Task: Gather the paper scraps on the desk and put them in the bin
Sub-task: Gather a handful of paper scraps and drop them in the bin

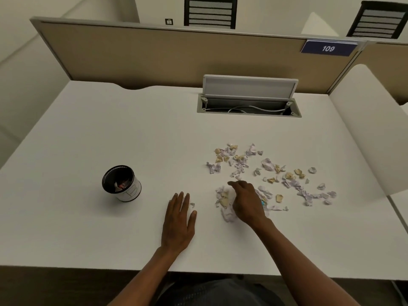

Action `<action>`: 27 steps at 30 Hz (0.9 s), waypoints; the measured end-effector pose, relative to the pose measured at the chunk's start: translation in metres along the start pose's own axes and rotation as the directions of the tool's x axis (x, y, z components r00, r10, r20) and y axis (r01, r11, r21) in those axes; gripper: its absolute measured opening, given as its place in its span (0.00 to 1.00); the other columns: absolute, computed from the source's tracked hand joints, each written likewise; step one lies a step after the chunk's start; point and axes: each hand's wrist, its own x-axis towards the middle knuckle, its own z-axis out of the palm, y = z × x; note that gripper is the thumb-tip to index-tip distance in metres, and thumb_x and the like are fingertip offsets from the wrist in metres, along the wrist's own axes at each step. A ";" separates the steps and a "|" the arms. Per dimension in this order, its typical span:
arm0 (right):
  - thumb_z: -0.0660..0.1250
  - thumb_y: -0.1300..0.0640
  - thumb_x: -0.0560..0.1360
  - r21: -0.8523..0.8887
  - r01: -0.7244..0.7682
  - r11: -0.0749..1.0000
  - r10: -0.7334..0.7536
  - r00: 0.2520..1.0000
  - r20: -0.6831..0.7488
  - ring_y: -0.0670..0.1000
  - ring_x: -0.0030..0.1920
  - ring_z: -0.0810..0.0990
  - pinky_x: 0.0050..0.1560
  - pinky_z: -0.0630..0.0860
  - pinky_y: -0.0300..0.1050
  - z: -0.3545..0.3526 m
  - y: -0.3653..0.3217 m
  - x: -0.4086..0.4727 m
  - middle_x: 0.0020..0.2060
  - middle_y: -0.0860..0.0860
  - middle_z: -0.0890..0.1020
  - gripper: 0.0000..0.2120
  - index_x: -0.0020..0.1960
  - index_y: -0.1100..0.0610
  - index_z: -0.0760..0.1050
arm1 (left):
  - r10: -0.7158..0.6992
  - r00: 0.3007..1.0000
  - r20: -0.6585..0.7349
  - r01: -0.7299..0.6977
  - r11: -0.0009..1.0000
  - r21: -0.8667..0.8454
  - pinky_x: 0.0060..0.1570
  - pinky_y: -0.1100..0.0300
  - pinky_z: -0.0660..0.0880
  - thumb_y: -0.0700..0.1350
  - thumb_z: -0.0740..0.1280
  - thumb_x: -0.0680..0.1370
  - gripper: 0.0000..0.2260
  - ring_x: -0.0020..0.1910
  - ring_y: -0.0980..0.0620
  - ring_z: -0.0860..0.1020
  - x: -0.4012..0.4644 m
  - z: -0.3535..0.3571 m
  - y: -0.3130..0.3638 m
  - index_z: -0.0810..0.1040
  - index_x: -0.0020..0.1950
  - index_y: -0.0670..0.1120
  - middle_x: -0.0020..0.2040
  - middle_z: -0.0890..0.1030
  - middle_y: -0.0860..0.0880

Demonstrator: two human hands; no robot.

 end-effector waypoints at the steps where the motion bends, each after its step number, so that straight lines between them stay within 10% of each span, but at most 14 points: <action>1: 0.61 0.67 0.73 -0.041 0.009 0.999 -0.007 0.999 0.044 0.57 0.72 0.66 0.63 0.72 0.52 0.000 0.000 -0.001 0.73 0.54 0.70 0.31 0.75 0.51 0.67 | -0.009 1.000 0.021 0.009 1.000 0.003 0.80 0.55 0.44 0.59 0.51 0.83 0.29 0.81 0.56 0.43 0.000 0.002 0.004 0.51 0.82 0.52 0.83 0.51 0.51; 8: 0.62 0.62 0.77 0.027 0.135 0.991 -0.137 0.981 0.134 0.56 0.72 0.68 0.67 0.73 0.50 0.008 -0.005 -0.015 0.73 0.53 0.69 0.29 0.76 0.50 0.64 | 0.069 0.985 0.158 -0.071 0.997 0.011 0.78 0.56 0.37 0.59 0.50 0.84 0.30 0.80 0.57 0.34 -0.001 0.014 0.038 0.37 0.81 0.54 0.81 0.36 0.54; 14: 0.59 0.62 0.77 0.019 -0.106 0.994 0.105 0.994 0.013 0.58 0.68 0.70 0.62 0.75 0.51 -0.005 0.020 -0.026 0.69 0.57 0.71 0.27 0.76 0.54 0.66 | 0.120 0.973 0.196 -0.089 0.983 -0.159 0.78 0.60 0.41 0.59 0.49 0.83 0.30 0.79 0.61 0.37 0.009 0.017 0.054 0.42 0.82 0.54 0.82 0.40 0.56; 20: 0.65 0.61 0.75 0.004 0.027 1.000 -0.027 0.991 0.130 0.56 0.70 0.69 0.66 0.72 0.47 0.011 0.016 -0.027 0.72 0.55 0.68 0.32 0.77 0.55 0.62 | 0.179 0.958 0.224 -0.135 0.971 -0.198 0.80 0.56 0.45 0.55 0.50 0.84 0.26 0.79 0.62 0.39 0.024 0.021 0.074 0.44 0.81 0.56 0.81 0.42 0.58; 27: 0.63 0.66 0.74 0.026 -0.047 0.999 0.048 0.997 -0.052 0.59 0.78 0.56 0.74 0.64 0.54 0.004 0.018 0.001 0.78 0.58 0.59 0.34 0.78 0.57 0.59 | 0.067 0.986 0.151 -0.031 0.973 -0.230 0.80 0.57 0.49 0.53 0.53 0.85 0.25 0.81 0.59 0.45 0.030 0.010 0.074 0.47 0.81 0.57 0.83 0.49 0.55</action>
